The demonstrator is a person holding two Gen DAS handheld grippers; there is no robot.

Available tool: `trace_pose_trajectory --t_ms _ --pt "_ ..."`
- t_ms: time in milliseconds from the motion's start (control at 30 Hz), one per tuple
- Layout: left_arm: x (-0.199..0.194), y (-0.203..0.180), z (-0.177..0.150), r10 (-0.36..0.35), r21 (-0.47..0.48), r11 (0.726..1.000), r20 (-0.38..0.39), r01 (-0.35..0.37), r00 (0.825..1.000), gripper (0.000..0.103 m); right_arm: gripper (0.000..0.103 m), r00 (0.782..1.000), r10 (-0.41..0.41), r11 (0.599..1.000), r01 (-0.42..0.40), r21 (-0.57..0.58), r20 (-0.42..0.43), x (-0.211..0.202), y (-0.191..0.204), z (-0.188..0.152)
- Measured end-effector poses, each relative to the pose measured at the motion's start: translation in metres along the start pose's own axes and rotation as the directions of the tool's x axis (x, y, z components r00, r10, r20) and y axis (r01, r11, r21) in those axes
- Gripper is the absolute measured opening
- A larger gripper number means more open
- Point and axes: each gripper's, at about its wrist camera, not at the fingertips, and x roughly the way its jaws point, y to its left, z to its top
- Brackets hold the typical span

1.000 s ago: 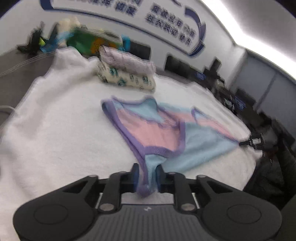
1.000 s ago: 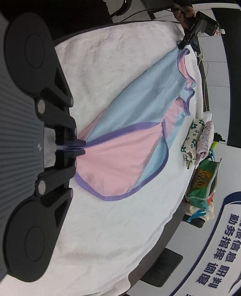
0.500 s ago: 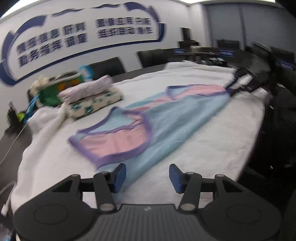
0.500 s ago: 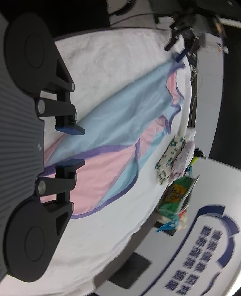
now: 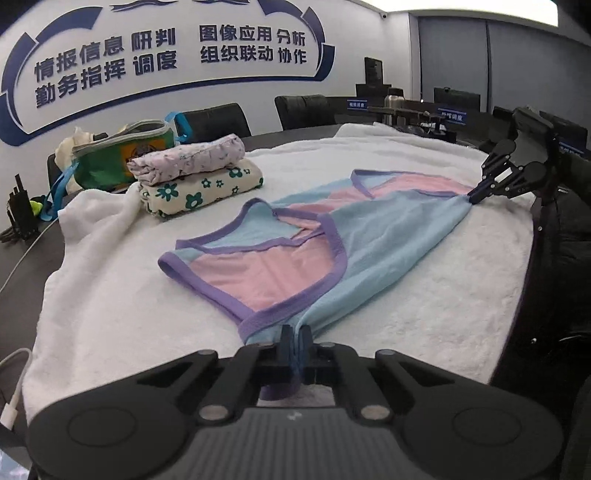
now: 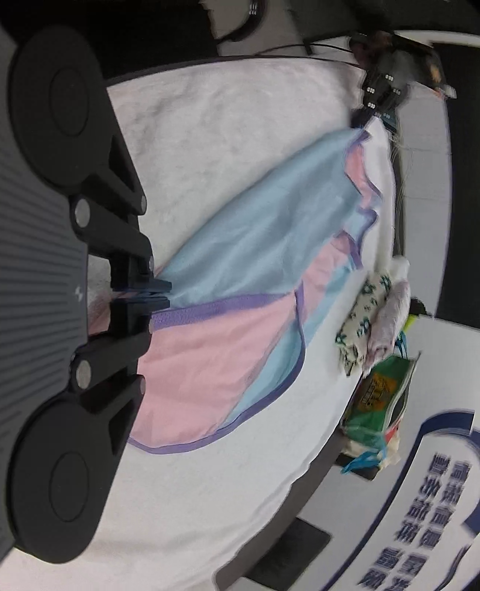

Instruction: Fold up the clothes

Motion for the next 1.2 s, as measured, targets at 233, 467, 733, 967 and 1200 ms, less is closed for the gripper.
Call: trace_pose_trajectory --t_ms 233,467,733,967,1200 --pt "-0.016 0.017 0.003 -0.057 -0.165 0.984 0.022 0.06 0.998 0.025 0.007 0.998 0.02 1.0 -0.021 0.014 0.065 -0.014 -0.011 0.011" --pt "0.018 0.045 0.112 -0.043 -0.179 0.982 0.129 0.066 0.991 0.08 0.044 0.988 -0.037 0.999 0.033 0.036 0.148 -0.003 -0.039 0.055" --pt "0.188 0.073 0.159 -0.024 -0.216 0.976 -0.143 -0.008 0.989 0.054 0.044 0.997 -0.076 0.961 0.078 0.266 -0.015 0.134 -0.112 0.137" --pt "0.199 0.07 0.145 -0.104 -0.159 0.984 -0.168 0.077 0.98 0.004 0.017 0.995 0.032 0.968 -0.008 0.249 -0.09 0.153 -0.12 0.121" --pt "0.155 0.035 0.149 -0.016 -0.052 0.999 -0.018 0.015 1.0 0.002 0.003 0.999 -0.043 0.998 0.043 0.05 0.005 0.125 -0.089 0.122"
